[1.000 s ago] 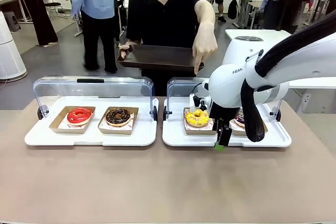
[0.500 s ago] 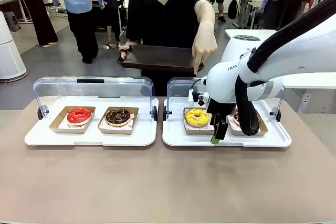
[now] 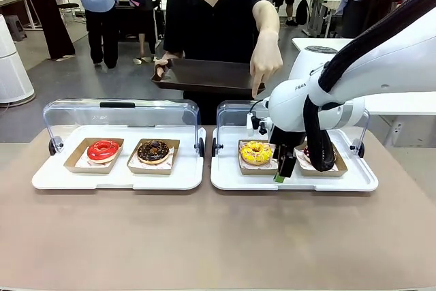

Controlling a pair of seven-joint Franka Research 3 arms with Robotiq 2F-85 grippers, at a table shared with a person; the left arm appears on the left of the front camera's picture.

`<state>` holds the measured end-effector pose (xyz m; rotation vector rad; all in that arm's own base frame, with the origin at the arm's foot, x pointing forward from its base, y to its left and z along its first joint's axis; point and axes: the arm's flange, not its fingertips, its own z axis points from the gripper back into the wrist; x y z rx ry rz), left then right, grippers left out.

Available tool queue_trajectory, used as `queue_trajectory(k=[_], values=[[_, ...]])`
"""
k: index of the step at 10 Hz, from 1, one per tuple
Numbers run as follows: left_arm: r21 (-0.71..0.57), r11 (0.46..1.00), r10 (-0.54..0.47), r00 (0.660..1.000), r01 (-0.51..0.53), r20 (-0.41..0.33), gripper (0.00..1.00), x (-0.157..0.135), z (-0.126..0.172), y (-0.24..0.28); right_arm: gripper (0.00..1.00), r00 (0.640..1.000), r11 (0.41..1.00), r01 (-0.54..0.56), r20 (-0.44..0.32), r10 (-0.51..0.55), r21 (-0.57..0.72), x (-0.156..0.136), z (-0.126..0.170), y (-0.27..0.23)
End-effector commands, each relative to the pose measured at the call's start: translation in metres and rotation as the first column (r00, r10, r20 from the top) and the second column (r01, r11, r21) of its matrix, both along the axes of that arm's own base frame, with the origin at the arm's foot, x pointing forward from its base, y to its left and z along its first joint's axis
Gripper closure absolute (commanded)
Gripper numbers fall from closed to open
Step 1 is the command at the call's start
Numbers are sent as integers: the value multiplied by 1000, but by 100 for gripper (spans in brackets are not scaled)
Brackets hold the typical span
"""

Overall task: Provide the desired donut to the person.
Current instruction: Pick up and lift the Paper togo box containing the Donut pointed at by the person.

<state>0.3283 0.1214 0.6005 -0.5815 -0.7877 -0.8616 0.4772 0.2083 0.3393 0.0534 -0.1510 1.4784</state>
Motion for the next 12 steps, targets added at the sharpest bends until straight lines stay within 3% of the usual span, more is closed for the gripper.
queue_trajectory(k=[1, 6, 7, 8, 9, 10, 12], values=[[-7, 1000, -5, 1000, 5, 1, 0, 0, 2, -1, 0, 1000, 999, -24, 19, 24, -21, 10, -4, 2], [-7, 1000, -5, 1000, 5, 1, 0, 0, 2, -1, 0, 1000, 999, -13, -4, 13, -30, 22, -11, 1], [-7, 1000, -5, 1000, 5, 1, 0, 0, 2, -1, 8, 1000, 999, -30, -7, 30, -25, 22, -11, 1], [-7, 1000, -5, 1000, 5, 1, 0, 0, 2, -1, 59, 1000, 999, -31, -6, 31, -25, 22, -11, 0], [-7, 1000, -5, 1000, 5, 1, 0, 0, 2, -1, 67, 999, 999, -32, -8, 31, -25, 22, -12, 0], [-7, 1000, -5, 1000, 5, 1, 0, 0, 2, -1, 100, 1000, 999, -30, -7, 30, -22, 22, -12, 1], [-7, 1000, -5, 1000, 5, 1, 0, 0, 2, -1, 100, 999, 999, -31, -8, 31, -16, 21, -14, 0]])
